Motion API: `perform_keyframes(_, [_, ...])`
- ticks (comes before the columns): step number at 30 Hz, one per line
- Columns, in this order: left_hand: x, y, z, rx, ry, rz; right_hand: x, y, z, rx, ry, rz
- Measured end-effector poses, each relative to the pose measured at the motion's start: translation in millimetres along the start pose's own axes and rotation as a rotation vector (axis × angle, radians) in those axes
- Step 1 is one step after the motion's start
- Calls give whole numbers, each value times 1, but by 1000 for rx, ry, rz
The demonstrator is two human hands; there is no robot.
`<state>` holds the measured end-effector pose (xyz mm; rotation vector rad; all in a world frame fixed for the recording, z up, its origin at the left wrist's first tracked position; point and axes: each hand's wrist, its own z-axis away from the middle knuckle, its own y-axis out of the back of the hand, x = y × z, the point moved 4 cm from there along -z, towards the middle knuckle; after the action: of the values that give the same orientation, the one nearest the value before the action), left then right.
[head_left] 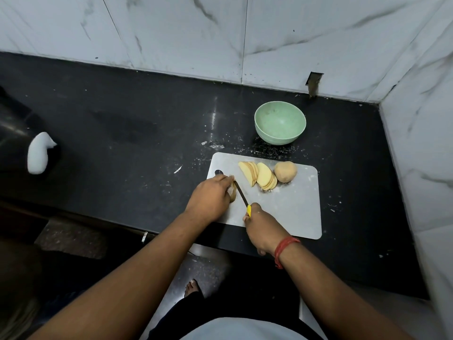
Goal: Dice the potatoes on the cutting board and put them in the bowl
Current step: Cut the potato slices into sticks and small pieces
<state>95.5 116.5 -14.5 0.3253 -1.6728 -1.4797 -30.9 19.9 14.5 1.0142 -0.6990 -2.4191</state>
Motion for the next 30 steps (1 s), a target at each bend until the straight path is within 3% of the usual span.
perform_keyframes(10, [4,2,-1,34,42,-134,-5,-4,-13,48,-21,221])
perform_keyframes(22, [-7,-1,3,103,83,-166,3,7,-12,59,-31,273])
perform_keyframes(30, [-4,-9,5,126,-37,-143,1,12,-7,43,-16,197])
